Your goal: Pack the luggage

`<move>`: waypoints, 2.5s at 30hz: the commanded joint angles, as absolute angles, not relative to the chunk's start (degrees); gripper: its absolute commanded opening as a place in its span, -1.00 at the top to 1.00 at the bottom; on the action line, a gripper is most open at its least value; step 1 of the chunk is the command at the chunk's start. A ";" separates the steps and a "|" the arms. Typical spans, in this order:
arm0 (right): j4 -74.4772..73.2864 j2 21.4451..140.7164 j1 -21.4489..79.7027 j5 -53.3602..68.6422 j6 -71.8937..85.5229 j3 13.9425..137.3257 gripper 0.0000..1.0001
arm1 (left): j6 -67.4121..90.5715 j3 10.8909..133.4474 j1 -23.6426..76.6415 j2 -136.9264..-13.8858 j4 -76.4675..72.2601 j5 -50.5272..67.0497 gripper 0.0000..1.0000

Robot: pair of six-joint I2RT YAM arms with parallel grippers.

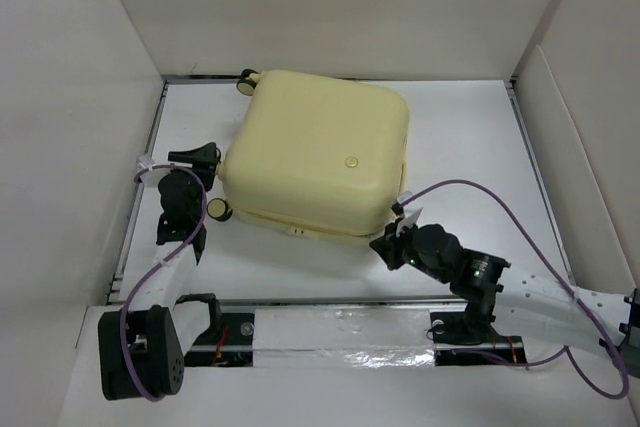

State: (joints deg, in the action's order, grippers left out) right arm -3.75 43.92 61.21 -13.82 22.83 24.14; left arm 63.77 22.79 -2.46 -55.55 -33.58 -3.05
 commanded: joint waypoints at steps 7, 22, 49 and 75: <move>20.79 50.32 63.45 -2.21 25.22 28.38 1.00 | 59.85 17.67 -1.76 -60.55 -42.27 5.80 1.00; 27.61 78.31 66.55 -10.19 20.13 47.90 1.00 | 58.19 12.04 16.83 -61.09 -47.99 2.30 1.00; 26.20 72.00 62.23 4.84 16.79 40.72 1.00 | 51.68 22.85 46.93 -52.20 -31.29 2.81 1.00; 36.19 48.77 41.12 4.15 28.47 12.92 1.00 | 40.52 52.13 59.77 -88.87 -40.35 12.14 1.00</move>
State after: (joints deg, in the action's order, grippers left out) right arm 19.75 44.99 35.55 1.83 22.24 12.64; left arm 43.44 49.65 58.30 -91.68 -37.36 5.30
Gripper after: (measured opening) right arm 0.024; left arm 0.454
